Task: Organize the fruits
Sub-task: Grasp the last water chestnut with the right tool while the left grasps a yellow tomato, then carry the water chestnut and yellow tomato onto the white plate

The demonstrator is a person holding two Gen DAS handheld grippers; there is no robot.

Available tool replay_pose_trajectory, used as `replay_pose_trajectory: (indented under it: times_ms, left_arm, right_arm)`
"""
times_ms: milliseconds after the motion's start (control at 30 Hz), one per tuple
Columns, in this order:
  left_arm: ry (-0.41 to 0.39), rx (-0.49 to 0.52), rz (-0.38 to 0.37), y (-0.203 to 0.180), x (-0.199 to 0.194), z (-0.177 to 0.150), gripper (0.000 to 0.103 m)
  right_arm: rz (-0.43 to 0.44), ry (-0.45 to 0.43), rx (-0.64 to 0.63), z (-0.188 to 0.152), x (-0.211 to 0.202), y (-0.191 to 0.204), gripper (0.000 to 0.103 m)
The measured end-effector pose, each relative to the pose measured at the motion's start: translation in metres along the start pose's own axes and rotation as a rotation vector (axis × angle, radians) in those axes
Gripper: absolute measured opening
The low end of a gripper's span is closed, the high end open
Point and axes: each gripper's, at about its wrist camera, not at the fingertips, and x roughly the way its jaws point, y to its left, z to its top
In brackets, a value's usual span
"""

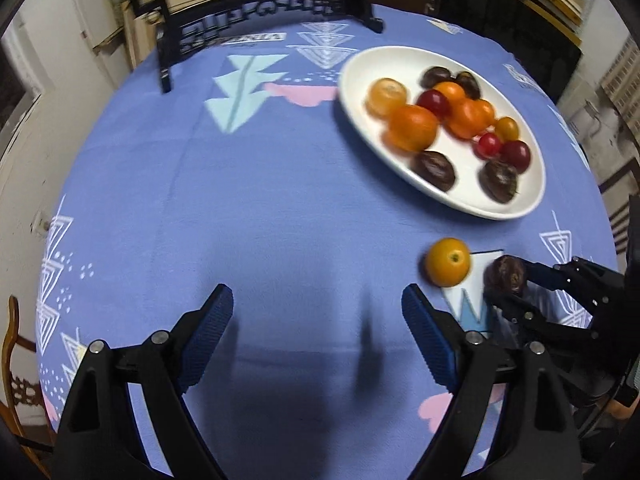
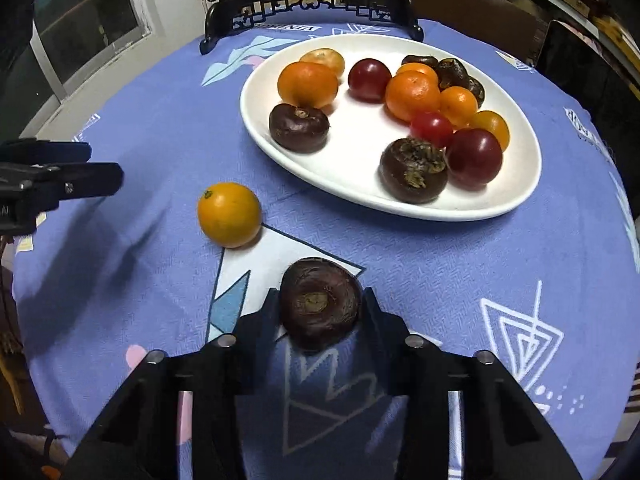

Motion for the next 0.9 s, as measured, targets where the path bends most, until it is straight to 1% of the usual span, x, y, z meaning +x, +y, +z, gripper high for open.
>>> replay_pose_trajectory:
  times_ms: [100,267,333,433,467,600,633,667,700,767,900]
  left_arm:
    - [0.006,0.04,-0.028,-0.018,0.003,0.002,0.084]
    - [0.011,0.138,-0.06,-0.057,0.012,0.004,0.084]
    - [0.016,0.152,-0.06,-0.068,0.02,0.007,0.084]
    - [0.034,0.137,-0.057,-0.076,0.035,0.014,0.082]
    - [0.038,0.134,-0.053,-0.076,0.039,0.016,0.076]
    - [0.078,0.139,-0.049,-0.078,0.054,0.019,0.062]
    - [0.084,0.135,-0.061,-0.079,0.056,0.018,0.053]
    - [0.089,0.139,-0.072,-0.079,0.056,0.017,0.041]
    - [0.089,0.146,-0.08,-0.081,0.056,0.017,0.036]
    - [0.086,0.167,-0.065,-0.084,0.054,0.014,0.036]
    - [0.081,0.176,-0.06,-0.086,0.049,0.011,0.036]
  right_arm:
    - [0.009,-0.009,0.014,-0.005,-0.008,-0.005,0.041]
    - [0.018,-0.024,0.087,-0.014,-0.023,-0.023,0.041]
    - [0.027,-0.024,0.105,-0.016,-0.026,-0.027,0.041]
    - [0.036,-0.028,0.118,-0.017,-0.028,-0.028,0.041]
    - [0.038,-0.03,0.119,-0.018,-0.028,-0.029,0.041]
    - [0.044,-0.03,0.126,-0.019,-0.029,-0.032,0.041]
    - [0.046,-0.03,0.128,-0.019,-0.029,-0.032,0.041]
    - [0.047,-0.03,0.13,-0.019,-0.029,-0.033,0.041]
    - [0.048,-0.029,0.132,-0.019,-0.029,-0.034,0.041]
    - [0.052,-0.026,0.135,-0.02,-0.027,-0.034,0.041]
    - [0.059,-0.028,0.142,-0.02,-0.026,-0.033,0.041]
